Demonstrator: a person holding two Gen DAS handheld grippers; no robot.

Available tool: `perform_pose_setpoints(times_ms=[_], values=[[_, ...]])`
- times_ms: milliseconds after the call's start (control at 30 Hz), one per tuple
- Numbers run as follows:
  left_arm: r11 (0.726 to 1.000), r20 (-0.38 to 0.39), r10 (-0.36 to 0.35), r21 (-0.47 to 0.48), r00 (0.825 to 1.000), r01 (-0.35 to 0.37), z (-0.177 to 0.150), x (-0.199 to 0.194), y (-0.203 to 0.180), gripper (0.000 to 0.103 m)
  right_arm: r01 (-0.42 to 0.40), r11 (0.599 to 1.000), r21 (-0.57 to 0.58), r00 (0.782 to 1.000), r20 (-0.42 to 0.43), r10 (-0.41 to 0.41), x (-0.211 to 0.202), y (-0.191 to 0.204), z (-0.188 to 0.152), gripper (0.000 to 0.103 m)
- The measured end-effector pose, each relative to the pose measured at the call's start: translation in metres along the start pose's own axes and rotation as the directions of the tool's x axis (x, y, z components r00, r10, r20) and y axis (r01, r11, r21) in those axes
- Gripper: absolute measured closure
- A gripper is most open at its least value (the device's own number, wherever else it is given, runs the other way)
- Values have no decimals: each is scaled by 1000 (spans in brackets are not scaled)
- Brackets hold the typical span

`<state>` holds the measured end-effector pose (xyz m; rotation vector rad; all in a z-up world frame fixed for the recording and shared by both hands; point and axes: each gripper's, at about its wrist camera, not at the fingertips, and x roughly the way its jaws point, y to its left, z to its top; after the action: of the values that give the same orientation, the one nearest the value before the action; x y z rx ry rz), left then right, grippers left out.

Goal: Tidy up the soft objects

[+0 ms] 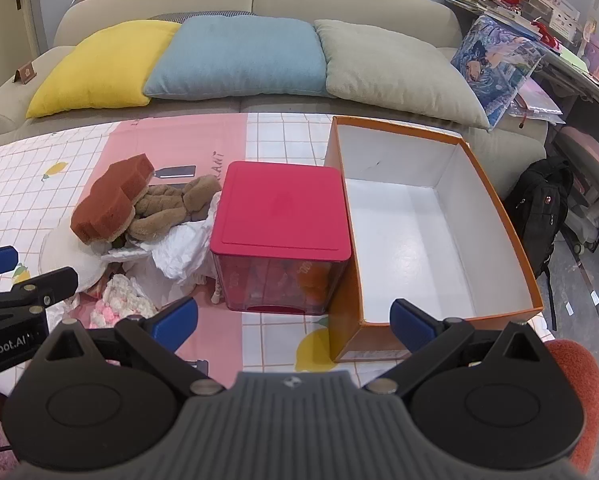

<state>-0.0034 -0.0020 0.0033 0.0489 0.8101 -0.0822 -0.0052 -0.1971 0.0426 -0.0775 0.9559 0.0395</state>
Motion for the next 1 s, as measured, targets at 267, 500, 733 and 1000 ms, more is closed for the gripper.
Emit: perform_pose_setpoints(times_ms=[267,500,733,1000], values=[[1000,-4,-4,-5,1000,4,0,1,0,22,3,1000,-7,1000,-8,-3,1,3,1,3],[1000,-8,-12,-15,1000,12,-1,1,2,22,-3,1000,-12,1000,-20,3,4,7,1,3],[999,8,-44,-4,999,44,-3,-2,3,22,-31,999,-32,999,-30,30,8,13,0,5],[994,-43,-103,27,994,104,-9,11,16,38,-114,987,-112,993,17,117,17,32,-4,21]])
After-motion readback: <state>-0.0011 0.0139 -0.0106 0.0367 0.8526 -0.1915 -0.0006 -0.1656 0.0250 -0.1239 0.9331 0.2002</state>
